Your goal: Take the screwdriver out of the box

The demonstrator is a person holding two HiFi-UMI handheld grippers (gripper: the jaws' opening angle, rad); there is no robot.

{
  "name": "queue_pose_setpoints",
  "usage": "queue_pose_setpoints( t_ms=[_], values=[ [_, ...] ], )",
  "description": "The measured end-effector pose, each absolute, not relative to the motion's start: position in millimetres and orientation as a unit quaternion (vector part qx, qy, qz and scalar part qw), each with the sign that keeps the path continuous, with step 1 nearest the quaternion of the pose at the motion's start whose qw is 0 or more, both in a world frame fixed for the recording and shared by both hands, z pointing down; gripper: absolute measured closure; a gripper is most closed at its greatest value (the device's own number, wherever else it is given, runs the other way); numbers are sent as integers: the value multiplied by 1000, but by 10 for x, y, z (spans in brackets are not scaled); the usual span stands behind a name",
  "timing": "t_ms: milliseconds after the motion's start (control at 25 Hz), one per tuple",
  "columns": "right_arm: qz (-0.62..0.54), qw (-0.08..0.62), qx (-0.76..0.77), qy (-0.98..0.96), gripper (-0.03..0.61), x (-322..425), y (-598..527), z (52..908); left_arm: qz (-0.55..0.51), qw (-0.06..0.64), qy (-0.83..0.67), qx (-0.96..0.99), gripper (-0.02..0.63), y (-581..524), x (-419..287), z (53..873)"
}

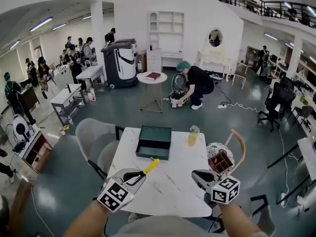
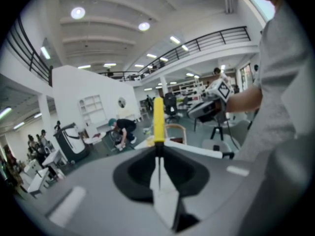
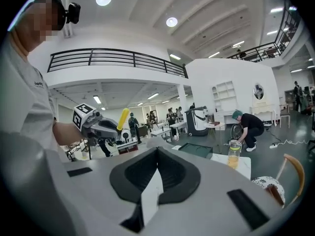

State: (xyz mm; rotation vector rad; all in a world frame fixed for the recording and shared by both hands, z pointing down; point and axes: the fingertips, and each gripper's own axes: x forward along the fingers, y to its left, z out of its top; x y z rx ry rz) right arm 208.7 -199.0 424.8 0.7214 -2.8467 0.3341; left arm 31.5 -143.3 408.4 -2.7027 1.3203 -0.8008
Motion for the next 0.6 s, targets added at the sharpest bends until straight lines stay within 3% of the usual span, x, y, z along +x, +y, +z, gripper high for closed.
queue_pose_setpoints(
  t_ms=[600],
  values=[
    [104, 82, 236, -963, 571, 1980, -1836, 4104, -234, 37, 438, -867, 560, -1275, 100, 3879]
  ],
)
